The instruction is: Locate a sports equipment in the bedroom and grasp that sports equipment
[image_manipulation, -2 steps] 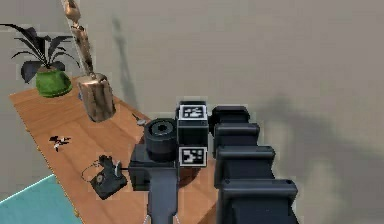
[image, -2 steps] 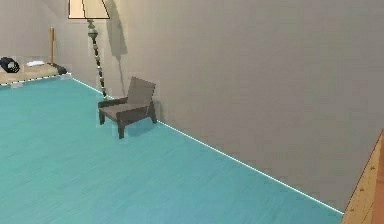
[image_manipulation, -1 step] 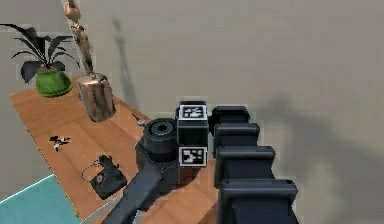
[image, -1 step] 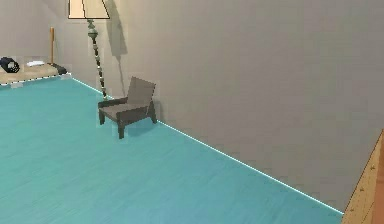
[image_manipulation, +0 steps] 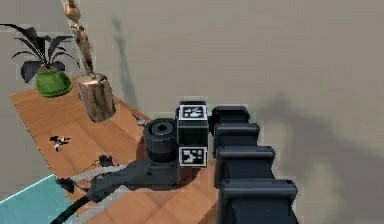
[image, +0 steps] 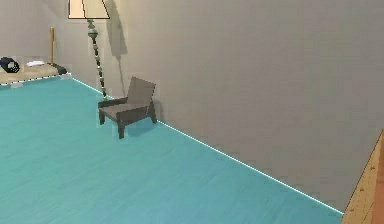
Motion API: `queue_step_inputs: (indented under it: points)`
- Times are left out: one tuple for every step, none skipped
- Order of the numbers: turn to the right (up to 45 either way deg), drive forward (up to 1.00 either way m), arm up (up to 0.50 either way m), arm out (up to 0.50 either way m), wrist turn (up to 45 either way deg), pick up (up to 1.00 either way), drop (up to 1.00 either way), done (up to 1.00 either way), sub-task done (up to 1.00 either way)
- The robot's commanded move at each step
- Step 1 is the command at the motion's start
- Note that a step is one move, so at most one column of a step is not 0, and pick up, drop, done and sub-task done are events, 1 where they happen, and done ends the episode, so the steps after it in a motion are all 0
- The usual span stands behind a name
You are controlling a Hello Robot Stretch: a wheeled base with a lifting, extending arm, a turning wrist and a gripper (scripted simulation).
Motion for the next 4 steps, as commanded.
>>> queue_step_inputs:
  points:
    - [0.0,0.00,0.00,0.00,45.0,0.00,0.00,0.00,0.00]
    - [0.0,0.00,0.00,0.00,33.0,0.00,0.00,0.00,0.00]
    - [0.0,0.00,-0.16,0.00,0.0,0.00,0.00,0.00,0.00]
    - [0.0,0.00,0.00,0.00,0.0,1.00,0.00,0.00,0.00]
